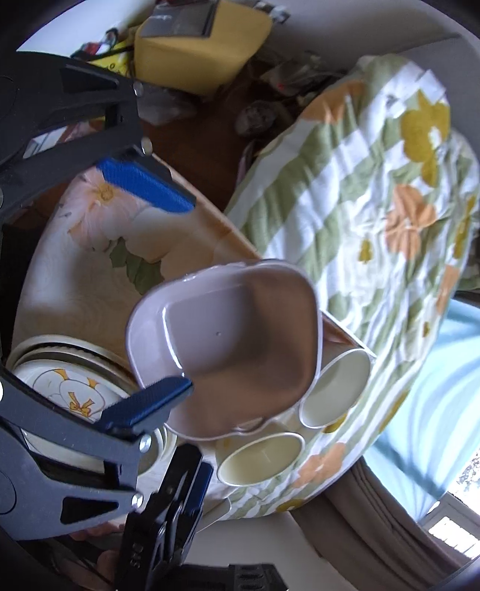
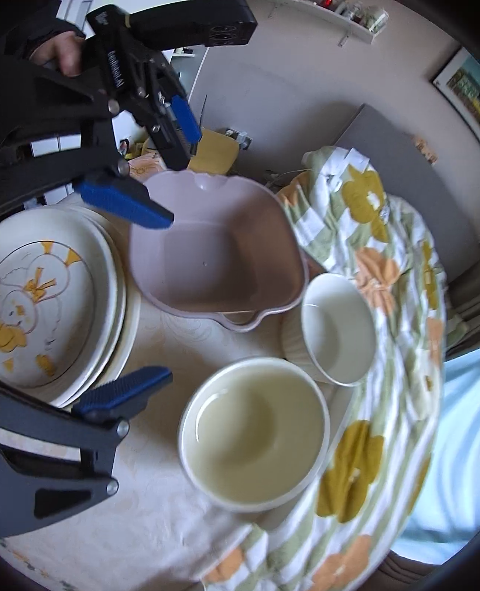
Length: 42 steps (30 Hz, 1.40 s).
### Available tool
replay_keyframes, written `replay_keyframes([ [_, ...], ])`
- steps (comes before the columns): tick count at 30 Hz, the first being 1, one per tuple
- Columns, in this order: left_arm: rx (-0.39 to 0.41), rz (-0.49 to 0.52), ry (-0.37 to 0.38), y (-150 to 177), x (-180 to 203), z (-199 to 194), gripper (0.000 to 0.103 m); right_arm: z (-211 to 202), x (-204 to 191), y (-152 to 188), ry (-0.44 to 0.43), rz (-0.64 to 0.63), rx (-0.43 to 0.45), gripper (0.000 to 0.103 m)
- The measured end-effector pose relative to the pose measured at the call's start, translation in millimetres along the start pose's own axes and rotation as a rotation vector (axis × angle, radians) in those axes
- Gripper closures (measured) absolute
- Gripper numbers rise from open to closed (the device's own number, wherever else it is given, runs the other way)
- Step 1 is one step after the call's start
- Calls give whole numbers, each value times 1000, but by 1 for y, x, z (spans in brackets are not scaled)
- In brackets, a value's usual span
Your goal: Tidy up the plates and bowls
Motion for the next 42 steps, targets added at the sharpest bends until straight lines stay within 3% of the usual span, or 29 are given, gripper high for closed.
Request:
replay_keyframes([
  [3,-37,-11,1,0,-2,25,40,27,0,-3,-1,6,-42,48],
  [7,-61,-20,9,-6,-5,49,50,48,3,-12,29,6,-62,57],
  [10,-74,2,5,-8,-1,58,59,55,3,-18,46,-10,-66,74],
  [12,-79,15,5,-8,0,62,77,58,1,-22,61,-33,-63,77],
  [15,-72,35,-19,-11,0,63,82,60,2,-23,96,-54,-63,86],
  [28,14,112,-23,-30,11,24,83,28,-7,-20,68,-22,30,91],
  [35,95,206,-20,-27,53,-34,83,-42,-8,-6,45,5,155,91],
  [42,144,305,35,15,128,-88,83,-128,20,41,75,62,262,91],
])
Point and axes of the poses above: each gripper's, at about its wrist camera, not at the fingertips, and z roughly the way its jaws point, x to its right, y to its underside, the point moved 7 cm from there along z, roughly the way its jaws point, and after that the axes turned 7 degrees about x, right-handed, at the moved point
